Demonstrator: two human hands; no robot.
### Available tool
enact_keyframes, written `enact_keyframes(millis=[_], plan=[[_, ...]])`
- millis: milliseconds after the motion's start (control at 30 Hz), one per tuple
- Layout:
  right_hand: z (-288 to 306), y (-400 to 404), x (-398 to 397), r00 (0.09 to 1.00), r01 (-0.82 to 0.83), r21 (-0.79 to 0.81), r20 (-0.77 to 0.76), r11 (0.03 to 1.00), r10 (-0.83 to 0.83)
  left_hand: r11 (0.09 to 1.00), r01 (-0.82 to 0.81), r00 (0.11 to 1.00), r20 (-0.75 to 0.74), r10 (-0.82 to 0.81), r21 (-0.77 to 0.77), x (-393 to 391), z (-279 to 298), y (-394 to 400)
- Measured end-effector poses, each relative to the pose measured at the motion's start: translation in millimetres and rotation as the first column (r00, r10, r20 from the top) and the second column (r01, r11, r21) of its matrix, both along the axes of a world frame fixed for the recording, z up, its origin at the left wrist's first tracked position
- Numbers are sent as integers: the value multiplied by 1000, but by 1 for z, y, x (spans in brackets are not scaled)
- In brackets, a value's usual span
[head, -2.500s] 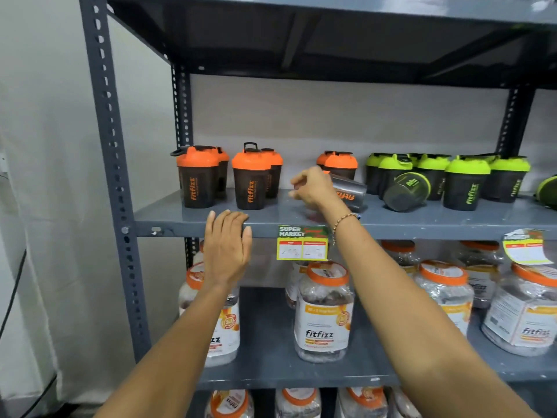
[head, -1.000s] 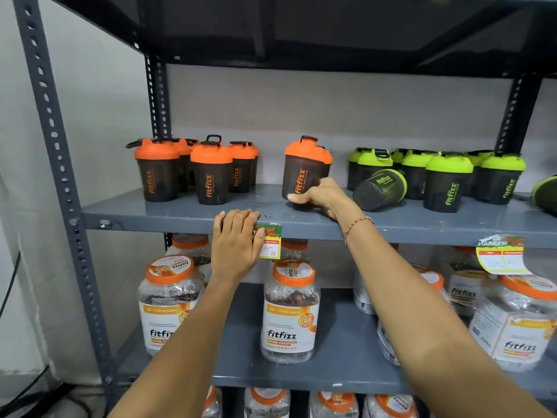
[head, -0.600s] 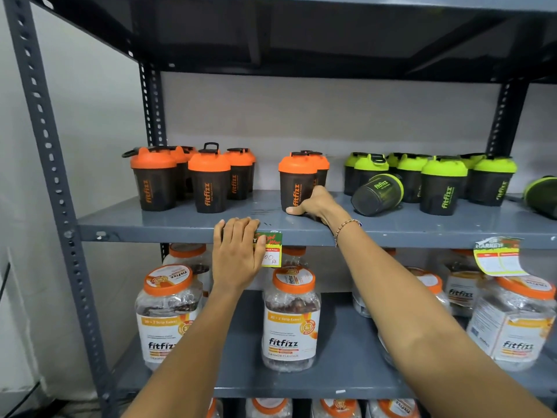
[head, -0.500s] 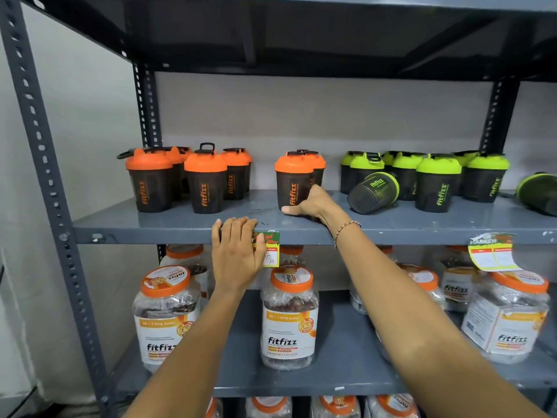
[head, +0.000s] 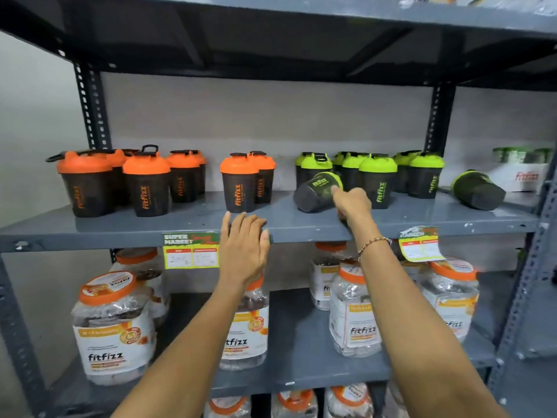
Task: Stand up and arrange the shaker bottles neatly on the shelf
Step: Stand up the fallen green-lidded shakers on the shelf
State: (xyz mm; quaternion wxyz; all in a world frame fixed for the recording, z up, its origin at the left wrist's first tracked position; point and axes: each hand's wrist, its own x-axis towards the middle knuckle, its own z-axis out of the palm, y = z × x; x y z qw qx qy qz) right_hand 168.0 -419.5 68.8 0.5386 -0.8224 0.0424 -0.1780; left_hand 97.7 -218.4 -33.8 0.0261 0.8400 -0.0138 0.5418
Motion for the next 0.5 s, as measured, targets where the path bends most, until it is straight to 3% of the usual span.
enact_keyframes(millis=[100,267,500], plan=[[-4,-6,5,1000,-3,-135,-5,991,3,1000,1,1000,-1,-1,2,11,-3,-33],[7,9,7,992,-117,-222,-82,968,101,996,-94,995,-23,93,-5,17,-11,-48],[27,21,0,933,-240,-287,-331,927,138,992,-123,990,-67,126,42,15,-12,-44]])
